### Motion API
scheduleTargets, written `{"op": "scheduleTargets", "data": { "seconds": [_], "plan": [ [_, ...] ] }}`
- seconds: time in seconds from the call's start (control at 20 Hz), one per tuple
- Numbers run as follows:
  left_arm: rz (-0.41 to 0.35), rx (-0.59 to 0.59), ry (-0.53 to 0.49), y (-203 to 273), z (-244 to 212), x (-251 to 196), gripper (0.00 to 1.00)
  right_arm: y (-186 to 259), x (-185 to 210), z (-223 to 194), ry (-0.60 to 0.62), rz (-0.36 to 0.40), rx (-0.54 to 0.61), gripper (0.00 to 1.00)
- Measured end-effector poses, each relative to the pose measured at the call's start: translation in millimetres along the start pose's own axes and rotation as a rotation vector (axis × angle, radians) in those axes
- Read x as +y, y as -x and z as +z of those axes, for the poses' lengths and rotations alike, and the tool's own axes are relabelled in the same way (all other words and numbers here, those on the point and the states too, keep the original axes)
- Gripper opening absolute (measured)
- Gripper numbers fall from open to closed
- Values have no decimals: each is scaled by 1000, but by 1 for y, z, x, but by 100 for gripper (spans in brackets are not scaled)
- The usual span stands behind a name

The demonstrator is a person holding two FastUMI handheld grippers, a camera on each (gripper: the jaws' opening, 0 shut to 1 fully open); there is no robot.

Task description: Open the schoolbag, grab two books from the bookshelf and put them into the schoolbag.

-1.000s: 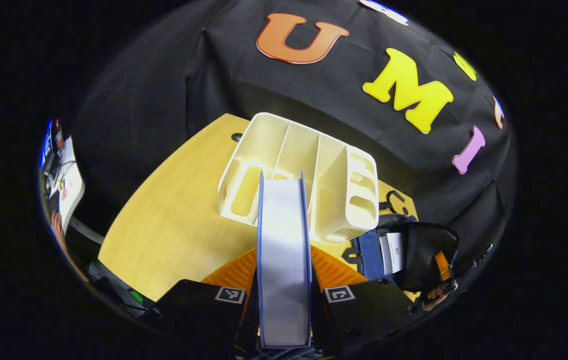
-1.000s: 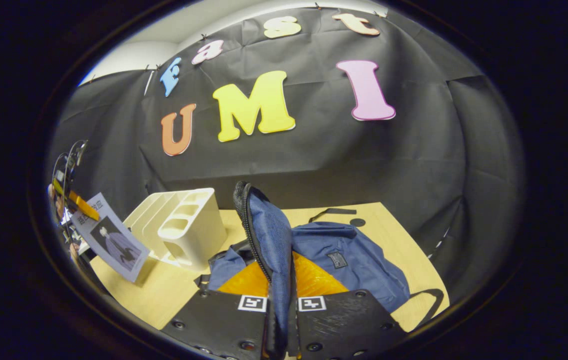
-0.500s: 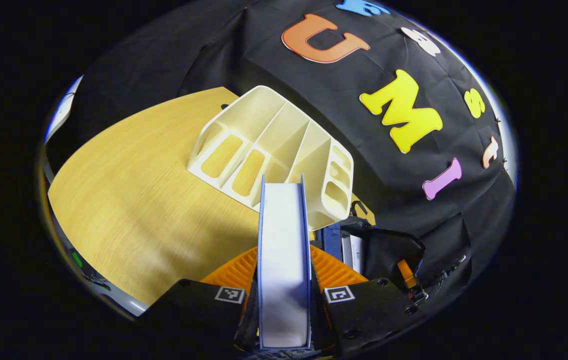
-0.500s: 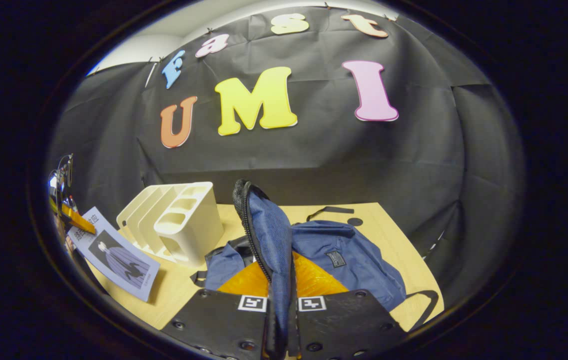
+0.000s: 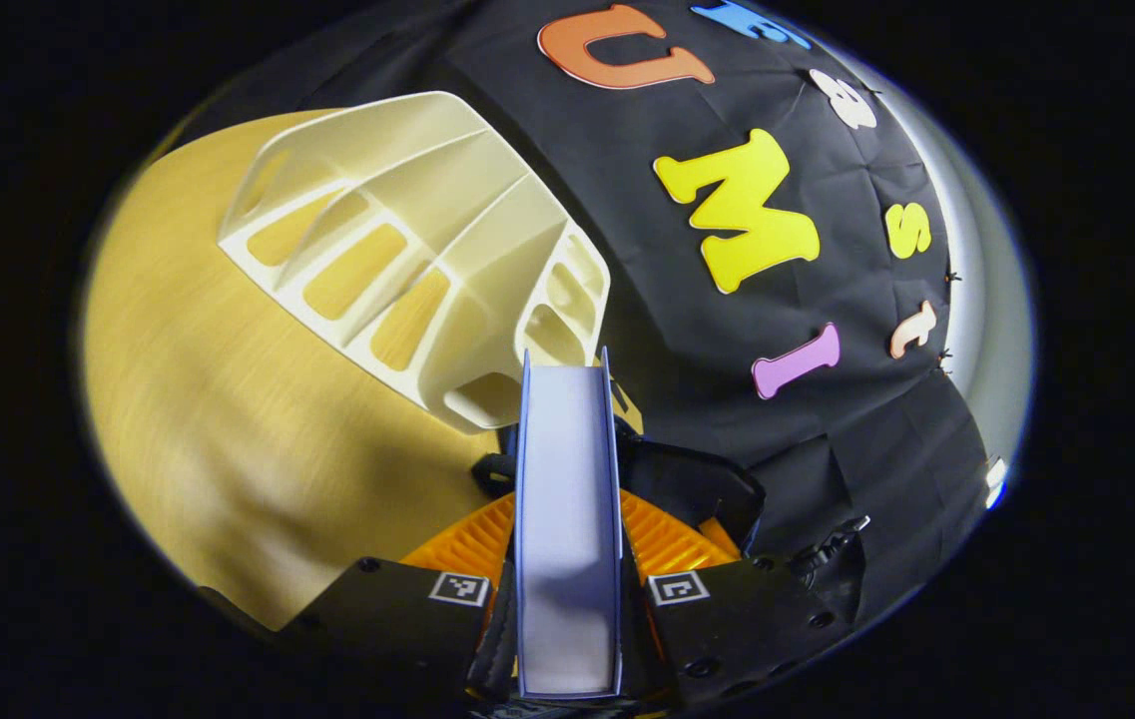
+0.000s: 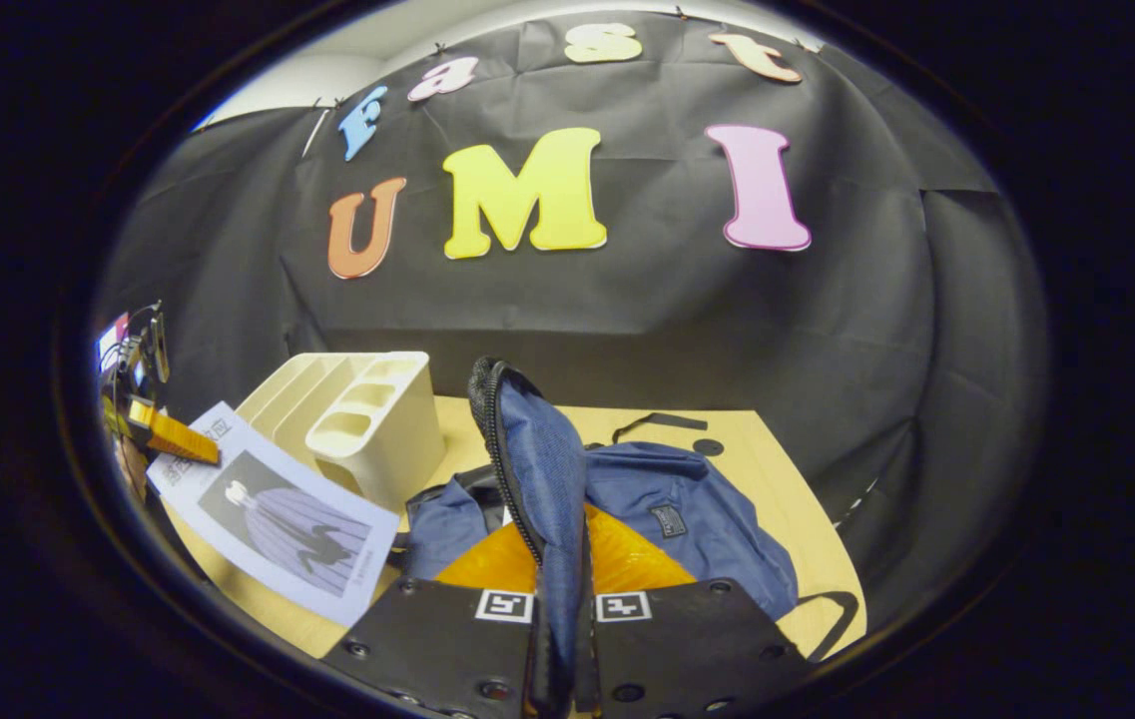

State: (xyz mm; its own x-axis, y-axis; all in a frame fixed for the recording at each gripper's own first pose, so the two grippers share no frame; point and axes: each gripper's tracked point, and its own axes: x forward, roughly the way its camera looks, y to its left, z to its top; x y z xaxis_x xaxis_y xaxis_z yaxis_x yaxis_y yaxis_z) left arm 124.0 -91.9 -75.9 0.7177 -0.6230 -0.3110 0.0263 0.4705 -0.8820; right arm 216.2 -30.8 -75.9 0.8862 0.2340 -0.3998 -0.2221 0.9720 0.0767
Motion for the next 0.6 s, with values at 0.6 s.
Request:
{"op": "scheduleTargets", "data": {
  "seconds": [0.6],
  "plan": [
    [-68,-25,107,-115,-28,-15,44,2,-11,25,-58,7,-38,8]
  ]
}}
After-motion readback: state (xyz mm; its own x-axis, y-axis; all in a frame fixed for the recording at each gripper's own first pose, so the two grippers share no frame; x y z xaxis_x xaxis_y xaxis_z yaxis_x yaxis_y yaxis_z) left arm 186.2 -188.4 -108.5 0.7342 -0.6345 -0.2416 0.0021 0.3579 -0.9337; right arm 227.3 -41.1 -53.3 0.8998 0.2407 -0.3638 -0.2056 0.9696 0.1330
